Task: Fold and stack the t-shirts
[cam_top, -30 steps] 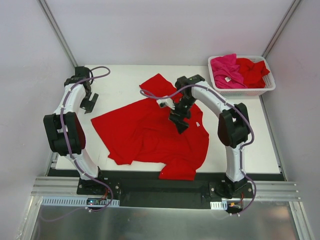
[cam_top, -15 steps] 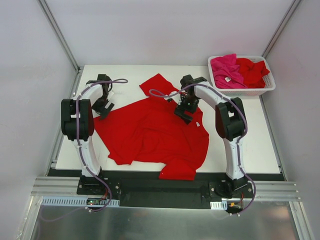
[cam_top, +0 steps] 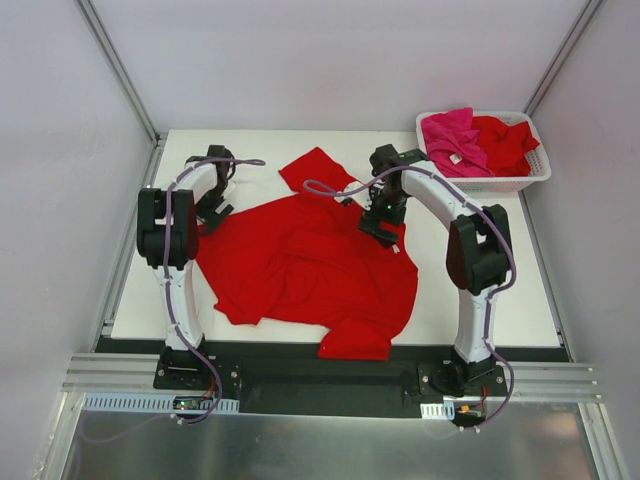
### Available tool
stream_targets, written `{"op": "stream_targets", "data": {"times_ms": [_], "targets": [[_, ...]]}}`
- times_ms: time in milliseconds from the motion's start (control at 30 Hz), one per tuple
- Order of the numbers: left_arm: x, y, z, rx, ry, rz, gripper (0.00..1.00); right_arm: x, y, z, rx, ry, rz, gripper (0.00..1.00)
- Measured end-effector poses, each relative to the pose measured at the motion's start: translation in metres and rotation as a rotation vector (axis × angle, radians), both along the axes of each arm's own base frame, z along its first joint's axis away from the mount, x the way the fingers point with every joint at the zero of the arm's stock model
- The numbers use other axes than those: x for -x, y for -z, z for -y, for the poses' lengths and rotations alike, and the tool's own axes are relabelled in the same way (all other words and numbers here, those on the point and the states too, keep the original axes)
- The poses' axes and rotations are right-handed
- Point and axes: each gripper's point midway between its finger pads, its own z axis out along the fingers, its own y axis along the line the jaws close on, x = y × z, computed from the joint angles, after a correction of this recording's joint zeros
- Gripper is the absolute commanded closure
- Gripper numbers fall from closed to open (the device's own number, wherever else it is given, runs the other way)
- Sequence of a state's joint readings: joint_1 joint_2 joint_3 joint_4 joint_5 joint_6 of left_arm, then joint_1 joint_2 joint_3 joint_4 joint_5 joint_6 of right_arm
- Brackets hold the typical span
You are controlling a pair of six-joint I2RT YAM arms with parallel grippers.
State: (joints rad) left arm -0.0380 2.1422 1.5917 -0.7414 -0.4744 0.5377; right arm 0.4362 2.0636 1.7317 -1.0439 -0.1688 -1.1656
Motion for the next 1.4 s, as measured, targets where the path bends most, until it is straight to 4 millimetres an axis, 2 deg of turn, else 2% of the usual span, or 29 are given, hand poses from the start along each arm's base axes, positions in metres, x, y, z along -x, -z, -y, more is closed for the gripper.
{"op": "stream_targets", "data": {"times_ms": [100,233,400,500,667,867,933,1000,1200,1300,1400], "targets": [[-0.013,-0.001,-0.004,-0.031,0.031,-0.002,0.03,0.008,-0.022,0.005,-0.005,-0.03,0.015,0.04],[-0.037,-0.004,-0.012,-0.081,0.089,0.004,0.03,0.023,-0.037,0.012,0.005,-0.059,-0.005,0.04],[-0.082,-0.012,-0.026,-0.13,0.158,0.068,0.02,0.038,-0.039,0.02,0.031,-0.073,-0.058,0.04],[-0.102,-0.019,-0.035,-0.155,0.191,0.098,0.02,0.044,-0.039,0.023,0.042,-0.073,-0.082,0.04],[-0.116,-0.039,-0.064,-0.212,0.208,0.124,0.02,0.048,-0.039,0.025,0.049,-0.071,-0.098,0.04],[-0.12,-0.065,-0.106,-0.262,0.149,0.179,0.01,0.048,-0.039,0.023,0.056,-0.08,-0.095,0.04],[-0.113,-0.07,-0.11,-0.259,0.139,0.185,0.01,0.049,-0.039,0.022,0.058,-0.085,-0.095,0.04],[-0.097,-0.073,-0.103,-0.243,0.146,0.182,0.01,0.05,-0.039,0.02,0.059,-0.09,-0.095,0.04],[-0.017,-0.081,-0.036,-0.101,0.221,0.143,0.01,0.057,-0.035,0.017,0.058,-0.098,-0.118,0.04],[0.026,-0.073,0.0,0.056,0.215,0.113,0.02,0.068,-0.027,0.018,0.06,-0.09,-0.162,0.04],[0.068,-0.06,0.018,0.191,0.152,0.056,0.04,0.084,-0.016,0.02,0.06,-0.074,-0.223,0.04]]}}
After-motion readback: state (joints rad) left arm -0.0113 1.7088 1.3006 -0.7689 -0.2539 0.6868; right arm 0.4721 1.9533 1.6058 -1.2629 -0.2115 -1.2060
